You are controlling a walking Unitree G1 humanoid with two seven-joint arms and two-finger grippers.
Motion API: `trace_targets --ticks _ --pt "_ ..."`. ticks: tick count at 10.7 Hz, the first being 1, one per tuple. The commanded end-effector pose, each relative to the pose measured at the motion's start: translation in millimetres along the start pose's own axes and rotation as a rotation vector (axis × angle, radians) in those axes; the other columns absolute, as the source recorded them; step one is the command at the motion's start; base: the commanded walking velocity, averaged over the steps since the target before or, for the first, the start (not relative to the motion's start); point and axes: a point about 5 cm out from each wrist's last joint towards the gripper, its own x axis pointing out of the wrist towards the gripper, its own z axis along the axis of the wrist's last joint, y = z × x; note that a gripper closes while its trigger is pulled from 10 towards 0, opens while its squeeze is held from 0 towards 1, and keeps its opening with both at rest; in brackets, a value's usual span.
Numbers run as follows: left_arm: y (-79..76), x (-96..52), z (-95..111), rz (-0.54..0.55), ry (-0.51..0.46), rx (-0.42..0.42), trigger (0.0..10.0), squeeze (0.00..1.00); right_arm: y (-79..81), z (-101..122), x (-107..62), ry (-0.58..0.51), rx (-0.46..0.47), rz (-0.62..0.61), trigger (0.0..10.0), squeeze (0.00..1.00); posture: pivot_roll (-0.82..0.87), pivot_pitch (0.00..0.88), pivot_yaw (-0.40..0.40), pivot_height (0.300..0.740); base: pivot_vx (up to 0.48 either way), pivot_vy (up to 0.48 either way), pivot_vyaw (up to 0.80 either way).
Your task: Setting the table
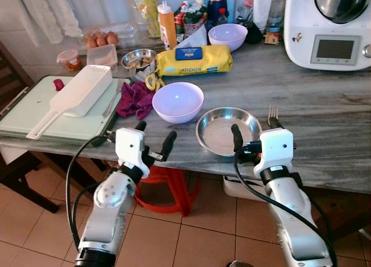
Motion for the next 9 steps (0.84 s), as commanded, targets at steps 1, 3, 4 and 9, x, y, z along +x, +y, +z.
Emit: trace_targets --ticks 1,3,4,9 --pt "4.6 0.8 -3.8 0.047 0.027 0.011 10.0 0.0 -5.1 2.5 4.0 0.022 0.005 -0.09 10.0 0.0 -0.19 0.048 0.114 0.74 0.0 0.0 0.0" --pt "-3.7 1.7 -4.5 -0.046 0.052 -0.095 10.0 0.0 -8.3 2.8 6.0 -0.017 0.088 -0.04 10.0 0.0 -0.19 0.044 0.116 0.74 0.0 0.0 0.0" --pt "-2.6 2.4 -4.7 -0.027 0.053 -0.076 10.0 0.0 -9.3 2.4 7.3 -0.013 0.081 -0.046 10.0 0.0 -0.19 0.044 0.116 0.74 0.0 0.0 0.0" --pt "7.4 4.8 -3.5 0.079 0.055 -0.041 10.0 0.0 -5.4 -5.8 6.0 0.061 0.174 -0.037 10.0 0.0 -0.19 0.042 0.124 0.74 0.0 0.0 0.0"
